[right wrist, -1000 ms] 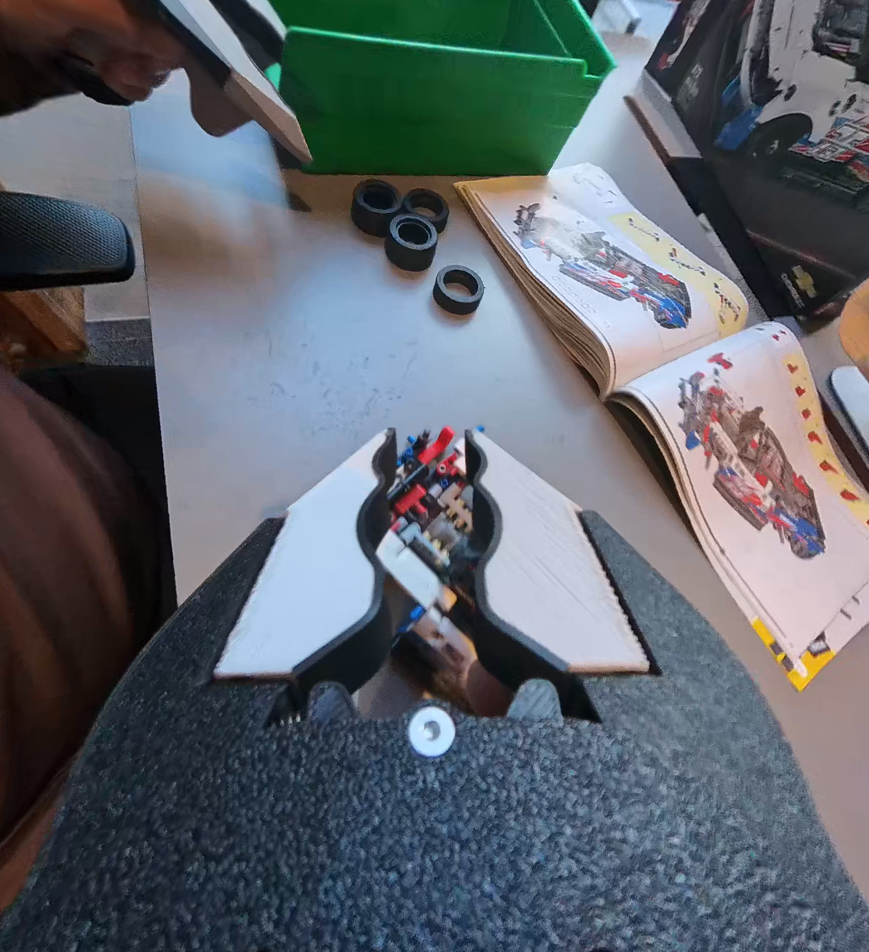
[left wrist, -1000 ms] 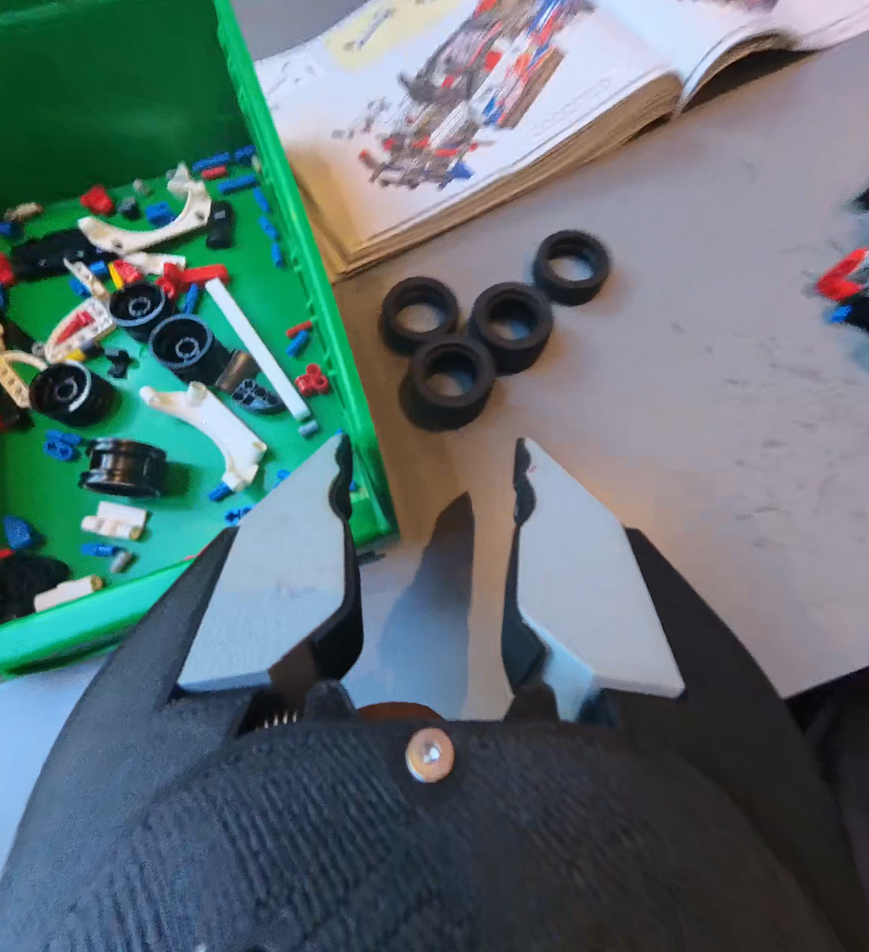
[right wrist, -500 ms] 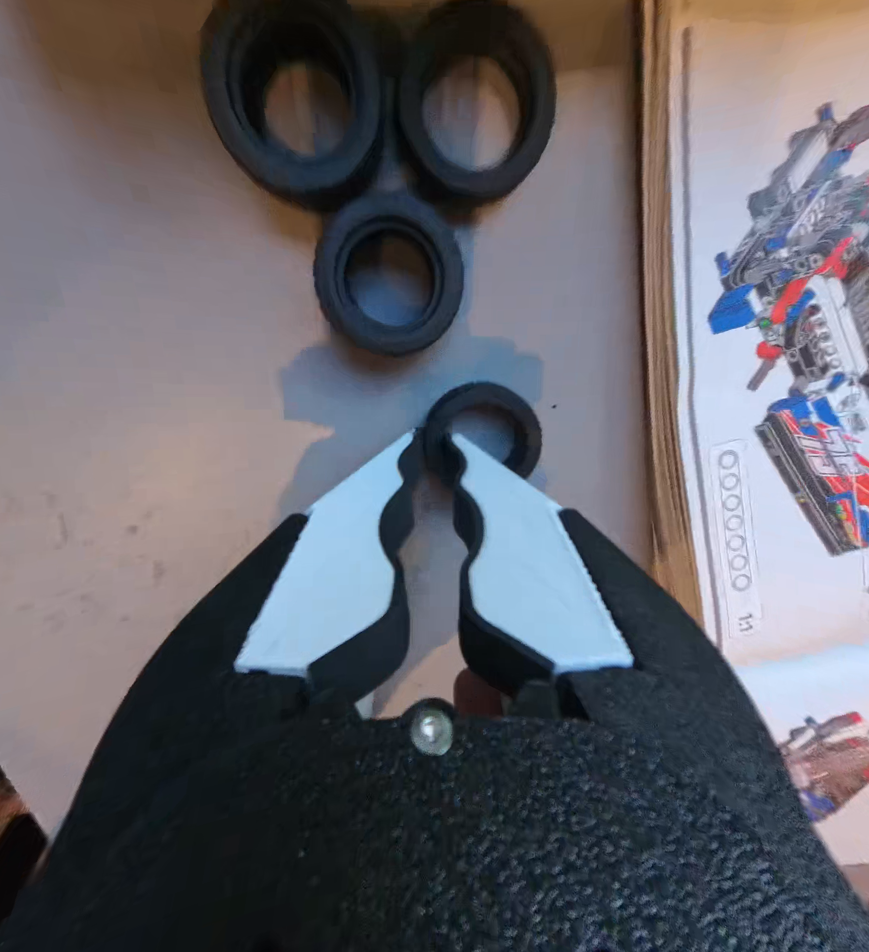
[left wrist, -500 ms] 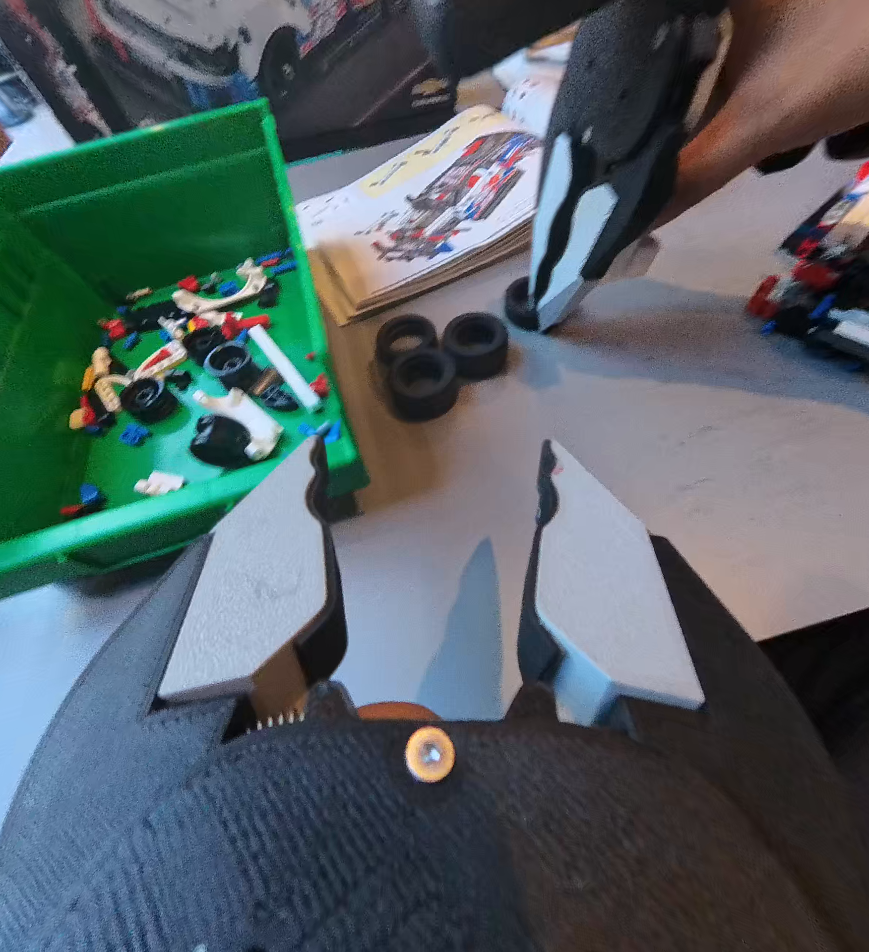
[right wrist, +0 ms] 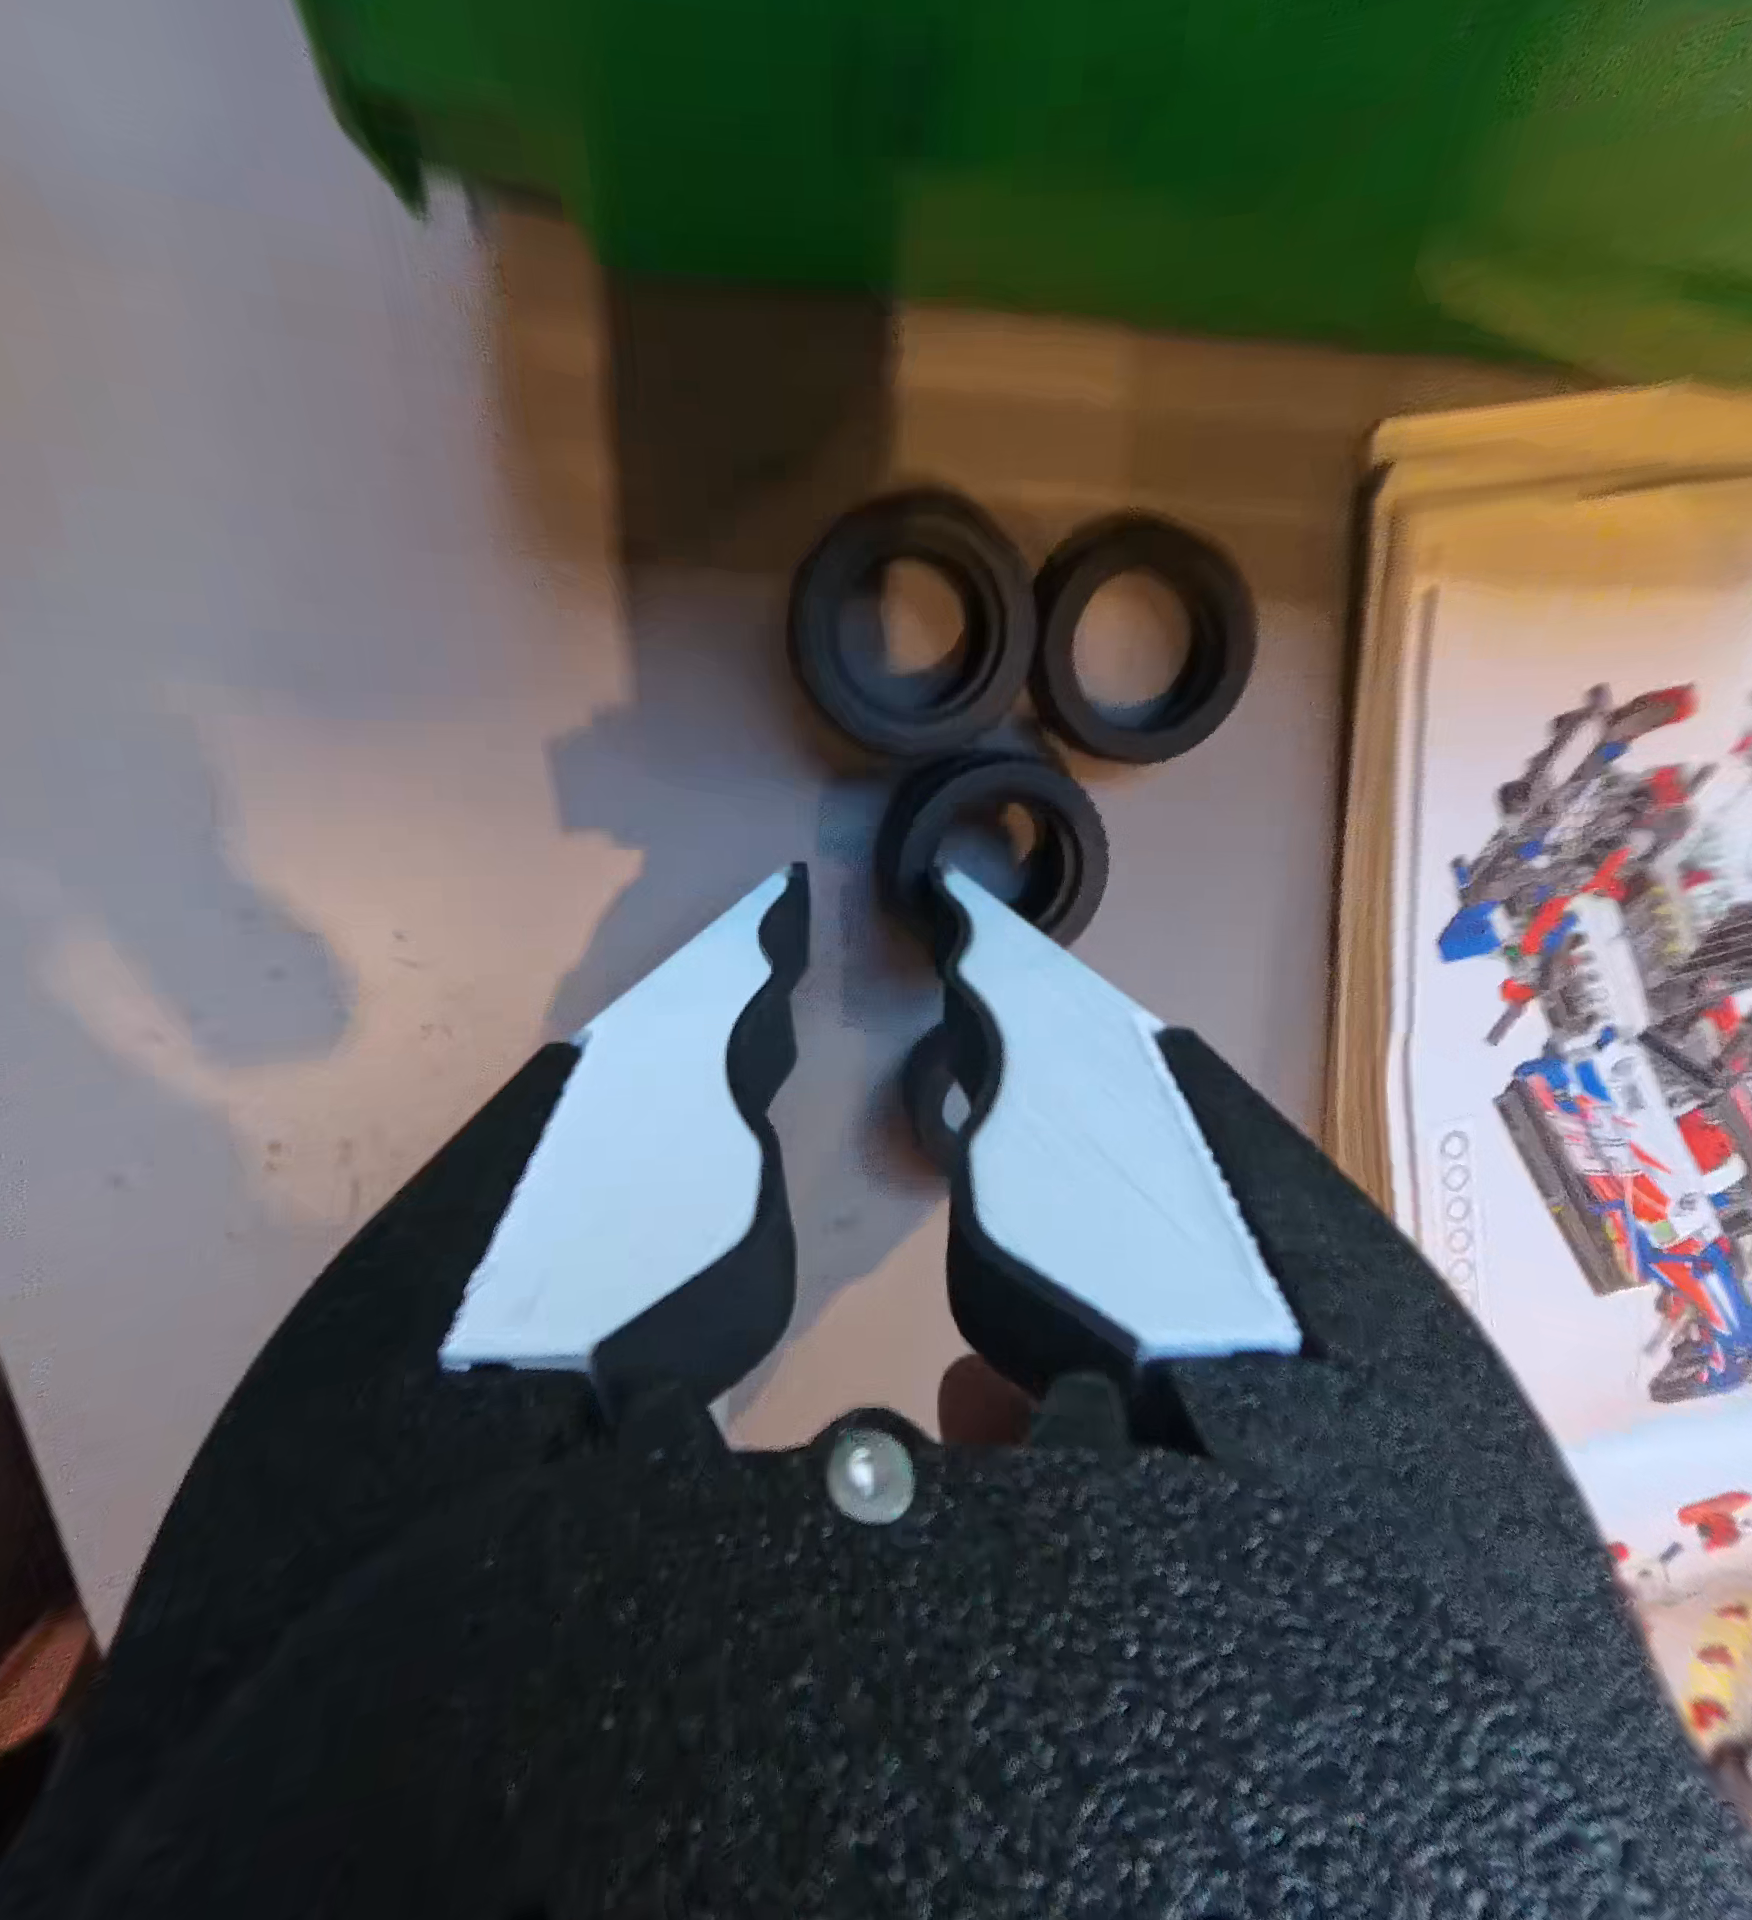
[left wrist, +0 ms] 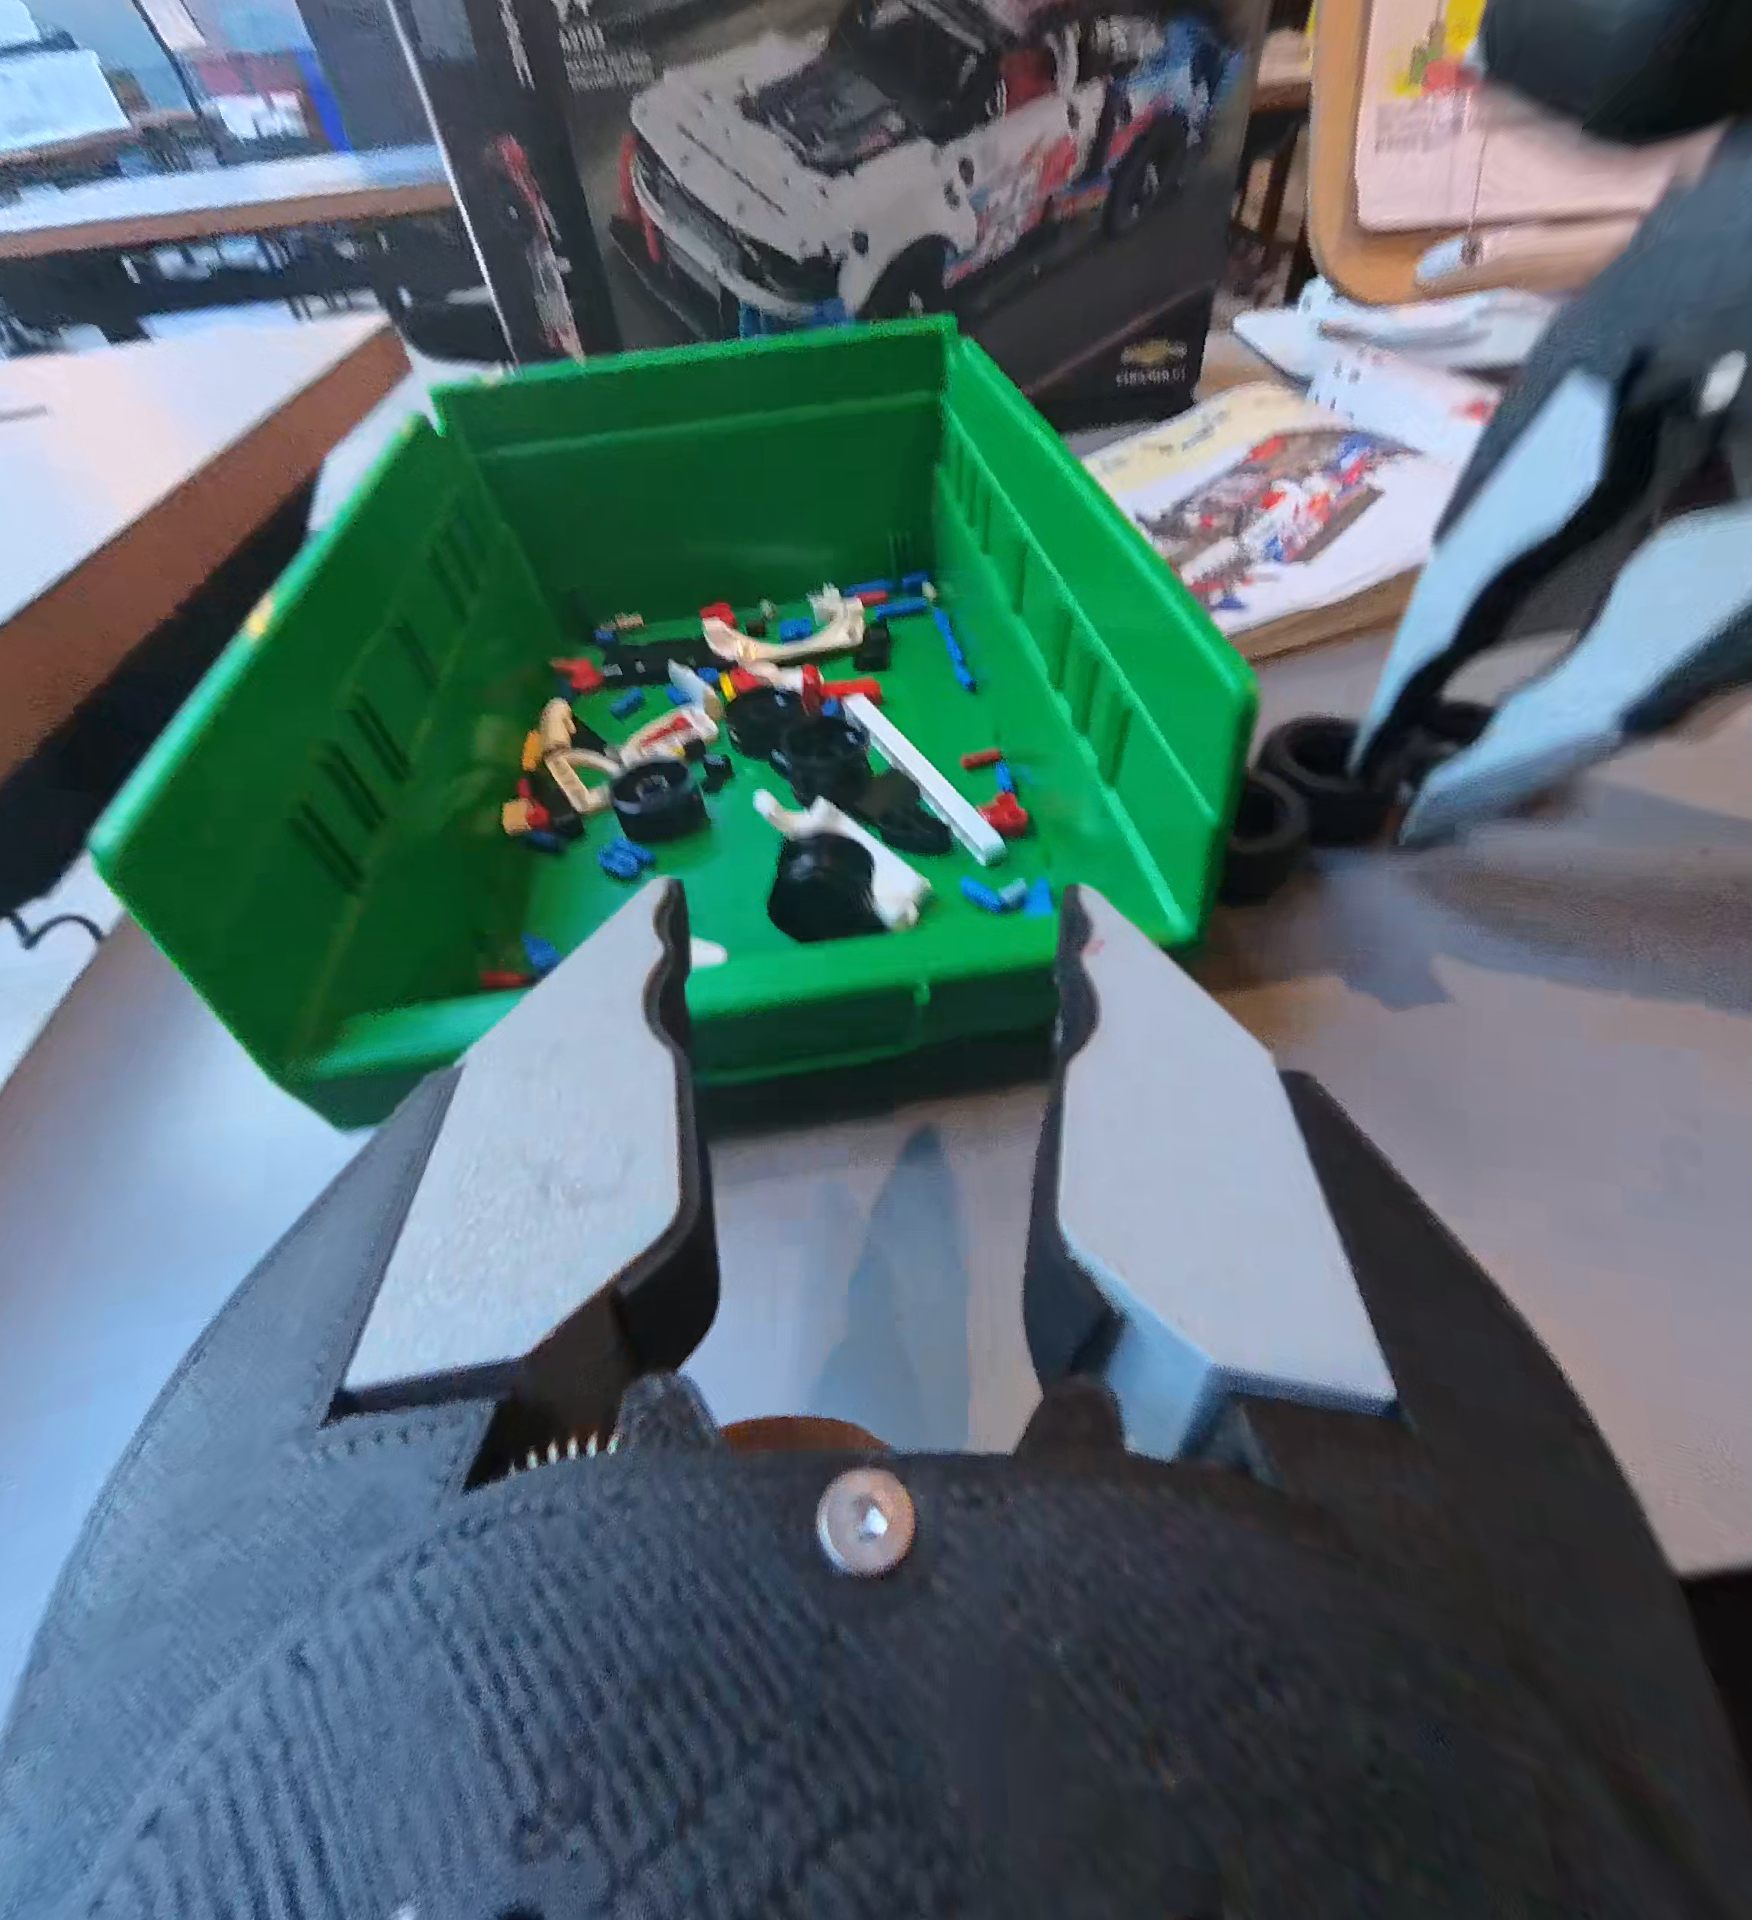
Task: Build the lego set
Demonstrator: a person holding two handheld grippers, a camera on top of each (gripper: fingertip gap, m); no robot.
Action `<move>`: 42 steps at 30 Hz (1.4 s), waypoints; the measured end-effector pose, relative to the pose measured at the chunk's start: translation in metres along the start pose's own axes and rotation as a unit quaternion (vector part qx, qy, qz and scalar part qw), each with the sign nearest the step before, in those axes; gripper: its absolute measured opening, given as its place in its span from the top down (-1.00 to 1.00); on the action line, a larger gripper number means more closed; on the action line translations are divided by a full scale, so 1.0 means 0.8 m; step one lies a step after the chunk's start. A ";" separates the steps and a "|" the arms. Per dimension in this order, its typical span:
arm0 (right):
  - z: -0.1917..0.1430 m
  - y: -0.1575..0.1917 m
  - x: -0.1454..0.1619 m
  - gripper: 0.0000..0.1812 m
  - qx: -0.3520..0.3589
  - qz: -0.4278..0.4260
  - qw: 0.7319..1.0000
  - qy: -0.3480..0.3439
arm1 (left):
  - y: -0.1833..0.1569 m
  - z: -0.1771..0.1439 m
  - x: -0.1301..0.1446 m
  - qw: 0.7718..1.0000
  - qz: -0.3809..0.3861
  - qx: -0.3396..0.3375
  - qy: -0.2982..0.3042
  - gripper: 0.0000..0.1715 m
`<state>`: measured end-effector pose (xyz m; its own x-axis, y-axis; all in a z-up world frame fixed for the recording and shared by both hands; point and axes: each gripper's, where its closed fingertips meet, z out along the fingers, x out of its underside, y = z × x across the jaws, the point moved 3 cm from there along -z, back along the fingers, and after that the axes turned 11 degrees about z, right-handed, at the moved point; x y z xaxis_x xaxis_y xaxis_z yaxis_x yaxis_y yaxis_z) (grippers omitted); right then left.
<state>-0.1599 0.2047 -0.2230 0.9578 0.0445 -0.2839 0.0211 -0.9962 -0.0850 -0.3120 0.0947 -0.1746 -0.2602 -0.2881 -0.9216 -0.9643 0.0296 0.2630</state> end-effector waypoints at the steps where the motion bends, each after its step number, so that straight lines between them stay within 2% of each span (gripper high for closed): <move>1: 0.005 -0.004 0.004 0.76 0.005 -0.001 1.000 0.016 | 0.009 0.004 -0.008 1.000 0.000 -0.001 -0.013 0.22; 2: 0.002 -0.007 0.005 0.87 0.004 0.004 1.000 0.013 | 0.020 0.009 -0.016 1.000 0.000 -0.002 -0.026 0.23; 4: -0.022 -0.004 0.003 0.96 -0.032 0.035 0.998 -0.032 | 0.042 0.020 -0.029 0.999 -0.001 -0.007 -0.046 0.26; 8: -0.084 0.003 0.019 0.75 -0.075 0.099 0.983 -0.137 | 0.065 0.048 -0.045 0.999 -0.014 0.001 -0.042 0.25; 12: -0.119 0.020 0.055 0.75 -0.067 0.152 0.963 -0.213 | 0.049 0.057 -0.044 0.997 -0.049 0.053 0.012 0.26; 15: -0.134 0.045 0.076 0.75 -0.061 0.173 0.945 -0.269 | 0.031 0.040 -0.046 0.996 -0.034 0.073 0.035 0.26; 19: -0.151 0.073 0.110 0.71 -0.002 0.201 0.927 -0.318 | 0.004 0.004 -0.051 0.995 0.016 0.085 0.043 0.26; 22: -0.173 0.104 0.136 0.80 0.018 0.225 0.907 -0.354 | -0.020 -0.022 -0.053 0.994 0.029 0.096 0.039 0.27; 27: -0.207 0.147 0.181 0.86 0.076 0.242 0.895 -0.366 | -0.056 -0.051 -0.058 0.991 0.028 0.128 0.036 0.23; 32: -0.236 0.176 0.228 0.78 0.132 0.272 0.873 -0.383 | -0.071 -0.074 -0.057 0.991 0.013 0.129 0.042 0.19; 36: -0.245 0.185 0.272 0.77 0.168 0.306 0.845 -0.406 | -0.087 -0.090 -0.057 0.989 0.023 0.139 0.032 0.19; 42: -0.246 0.178 0.322 0.72 0.195 0.364 0.804 -0.428 | -0.095 -0.091 -0.059 0.986 0.033 0.158 0.028 0.19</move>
<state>0.1465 0.0593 -0.1206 0.1245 -0.3383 -0.9328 -0.7072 -0.6897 0.1557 -0.2230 0.0368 -0.1303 -0.3280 -0.3273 -0.8862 -0.9146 0.3449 0.2111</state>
